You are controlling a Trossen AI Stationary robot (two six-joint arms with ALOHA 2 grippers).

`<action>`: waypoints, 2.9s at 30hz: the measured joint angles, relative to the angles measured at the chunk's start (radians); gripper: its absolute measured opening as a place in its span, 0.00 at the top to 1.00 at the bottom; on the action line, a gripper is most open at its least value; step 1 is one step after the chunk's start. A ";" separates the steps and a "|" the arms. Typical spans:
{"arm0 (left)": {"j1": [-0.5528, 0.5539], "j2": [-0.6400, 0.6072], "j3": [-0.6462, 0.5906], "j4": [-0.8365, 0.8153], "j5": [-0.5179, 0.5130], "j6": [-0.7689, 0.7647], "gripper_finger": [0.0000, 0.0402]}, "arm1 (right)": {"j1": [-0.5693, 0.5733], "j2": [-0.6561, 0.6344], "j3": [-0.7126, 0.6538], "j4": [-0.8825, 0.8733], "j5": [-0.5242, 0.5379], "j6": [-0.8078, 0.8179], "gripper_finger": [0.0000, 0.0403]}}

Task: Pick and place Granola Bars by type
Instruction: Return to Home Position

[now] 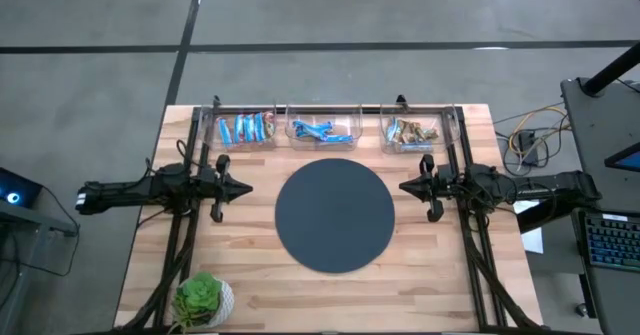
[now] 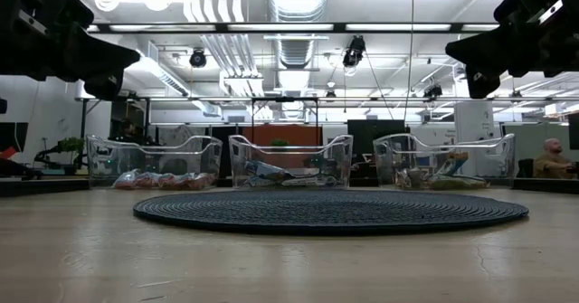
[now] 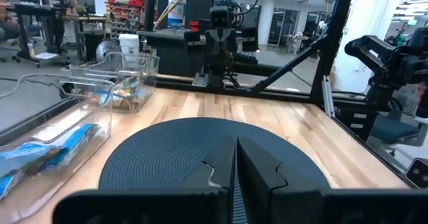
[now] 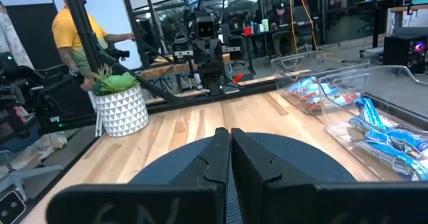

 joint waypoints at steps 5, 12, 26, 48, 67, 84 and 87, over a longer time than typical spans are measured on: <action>0.000 0.000 -0.008 0.014 -0.002 0.000 1.00 | 0.000 0.000 0.000 0.000 0.002 0.000 0.98; 0.000 0.000 -0.014 0.038 -0.002 0.019 1.00 | 0.000 0.000 0.000 -0.001 0.003 -0.024 0.98; 0.000 0.000 -0.015 0.042 0.000 -0.001 1.00 | 0.000 0.000 0.001 -0.001 0.005 -0.041 0.98; 0.000 0.000 -0.015 0.041 0.000 -0.007 1.00 | 0.001 0.029 0.002 -0.072 -0.096 0.059 0.98; 0.000 -0.001 -0.015 0.041 0.000 -0.006 1.00 | 0.000 0.031 0.002 -0.029 -0.081 0.078 0.98; 0.000 -0.001 -0.015 0.041 0.000 -0.006 1.00 | 0.000 -0.065 0.001 -0.040 -0.065 0.081 0.98; 0.000 -0.001 -0.015 0.041 0.000 -0.006 1.00 | 0.000 -0.085 0.001 -0.061 -0.065 0.078 0.98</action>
